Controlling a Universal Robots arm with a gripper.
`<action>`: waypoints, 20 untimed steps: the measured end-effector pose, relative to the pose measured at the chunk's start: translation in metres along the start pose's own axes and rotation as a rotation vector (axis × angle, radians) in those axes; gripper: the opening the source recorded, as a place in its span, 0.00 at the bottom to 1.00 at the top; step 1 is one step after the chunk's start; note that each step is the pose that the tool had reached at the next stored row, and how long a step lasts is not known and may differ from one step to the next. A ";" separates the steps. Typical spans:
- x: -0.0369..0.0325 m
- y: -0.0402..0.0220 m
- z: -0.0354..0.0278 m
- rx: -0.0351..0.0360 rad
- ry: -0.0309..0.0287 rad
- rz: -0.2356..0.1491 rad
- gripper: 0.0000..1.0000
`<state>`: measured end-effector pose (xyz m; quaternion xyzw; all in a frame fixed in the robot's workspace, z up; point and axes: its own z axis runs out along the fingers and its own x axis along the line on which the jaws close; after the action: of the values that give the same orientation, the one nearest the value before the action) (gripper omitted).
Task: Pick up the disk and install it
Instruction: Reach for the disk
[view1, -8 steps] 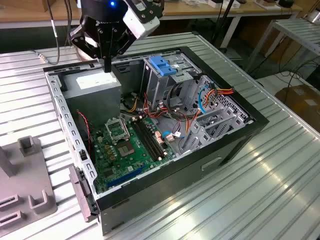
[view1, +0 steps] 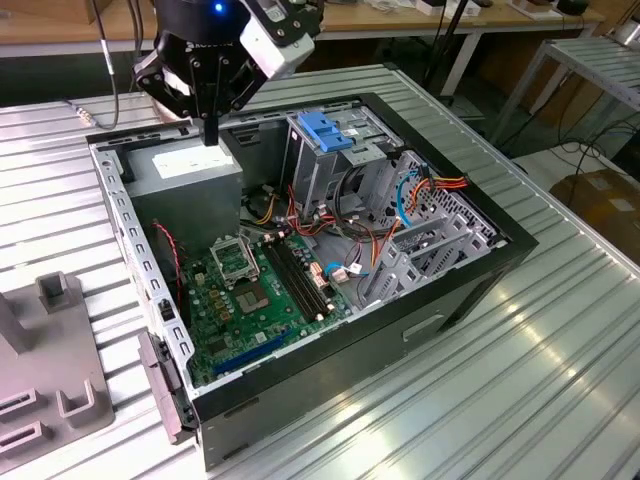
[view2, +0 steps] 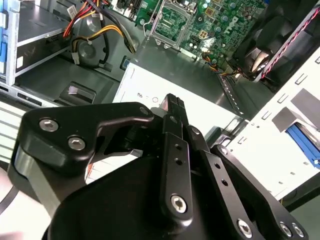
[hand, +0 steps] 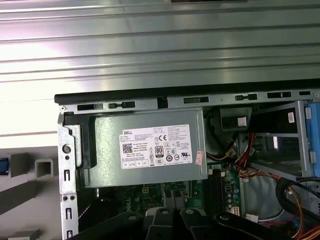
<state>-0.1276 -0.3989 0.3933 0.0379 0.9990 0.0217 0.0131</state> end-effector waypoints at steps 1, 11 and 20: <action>0.0009 -0.0001 0.0000 0.0000 0.0000 0.000 0.10; 0.0124 -0.0009 -0.0004 0.0000 0.0000 0.000 0.10; 0.0251 -0.0019 -0.0007 0.0000 0.0000 0.000 0.10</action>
<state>-0.1528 -0.3989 0.3933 0.0379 0.9990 0.0217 0.0131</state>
